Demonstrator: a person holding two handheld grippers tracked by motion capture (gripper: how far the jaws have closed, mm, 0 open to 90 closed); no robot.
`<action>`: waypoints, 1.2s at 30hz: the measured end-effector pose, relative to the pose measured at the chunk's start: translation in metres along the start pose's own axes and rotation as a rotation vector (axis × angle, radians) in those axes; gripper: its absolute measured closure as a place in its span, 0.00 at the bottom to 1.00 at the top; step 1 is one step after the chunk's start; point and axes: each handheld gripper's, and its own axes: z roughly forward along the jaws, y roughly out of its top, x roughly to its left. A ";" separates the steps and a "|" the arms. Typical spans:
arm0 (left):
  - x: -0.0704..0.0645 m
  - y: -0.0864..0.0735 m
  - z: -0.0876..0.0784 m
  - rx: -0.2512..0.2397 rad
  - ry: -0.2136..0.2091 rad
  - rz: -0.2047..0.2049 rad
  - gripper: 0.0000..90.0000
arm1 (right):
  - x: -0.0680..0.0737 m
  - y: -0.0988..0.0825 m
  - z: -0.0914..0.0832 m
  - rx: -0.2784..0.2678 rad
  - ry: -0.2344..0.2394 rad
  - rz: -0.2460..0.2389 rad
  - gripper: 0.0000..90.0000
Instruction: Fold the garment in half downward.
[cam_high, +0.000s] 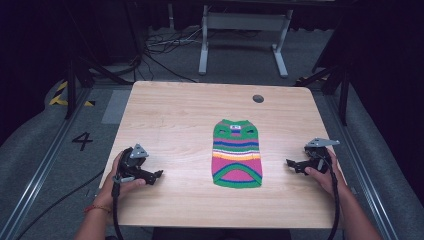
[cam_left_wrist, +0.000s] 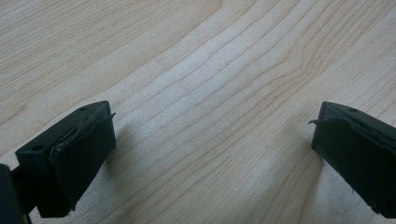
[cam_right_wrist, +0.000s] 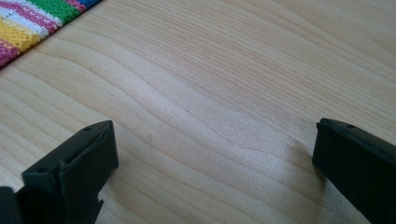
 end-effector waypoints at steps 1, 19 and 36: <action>0.000 0.000 0.000 -0.001 0.001 0.002 0.00 | 0.000 0.000 0.000 0.000 0.001 0.000 0.00; 0.002 0.005 -0.003 0.031 0.012 -0.034 0.08 | -0.001 -0.004 -0.006 0.005 0.047 -0.041 0.05; 0.009 0.059 0.007 -0.039 -0.025 0.005 0.37 | -0.006 0.039 -0.020 -0.033 0.079 -0.020 0.40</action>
